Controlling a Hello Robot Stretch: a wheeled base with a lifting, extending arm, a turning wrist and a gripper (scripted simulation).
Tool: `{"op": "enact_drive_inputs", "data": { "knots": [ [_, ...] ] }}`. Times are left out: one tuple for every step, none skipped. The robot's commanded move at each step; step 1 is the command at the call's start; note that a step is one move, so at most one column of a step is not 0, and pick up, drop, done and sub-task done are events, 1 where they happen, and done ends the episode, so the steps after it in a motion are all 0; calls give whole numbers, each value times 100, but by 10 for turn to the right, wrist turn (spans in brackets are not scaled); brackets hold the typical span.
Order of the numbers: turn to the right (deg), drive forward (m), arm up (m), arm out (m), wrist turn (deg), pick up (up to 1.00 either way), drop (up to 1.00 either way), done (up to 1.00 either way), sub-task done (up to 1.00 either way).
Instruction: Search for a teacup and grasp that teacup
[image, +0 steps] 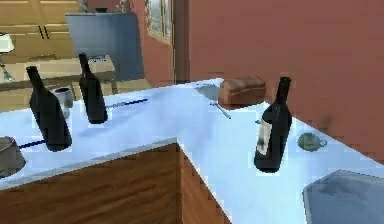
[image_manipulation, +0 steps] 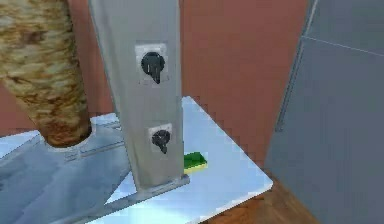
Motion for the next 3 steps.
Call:
{"op": "enact_drive_inputs", "data": {
  "knots": [
    [-450,0,0,0,0,0,0,0,0],
    [-90,0,0,0,0,0,0,0,0],
    [0,0,50,0,0,0,0,0,0]
  ]
}}
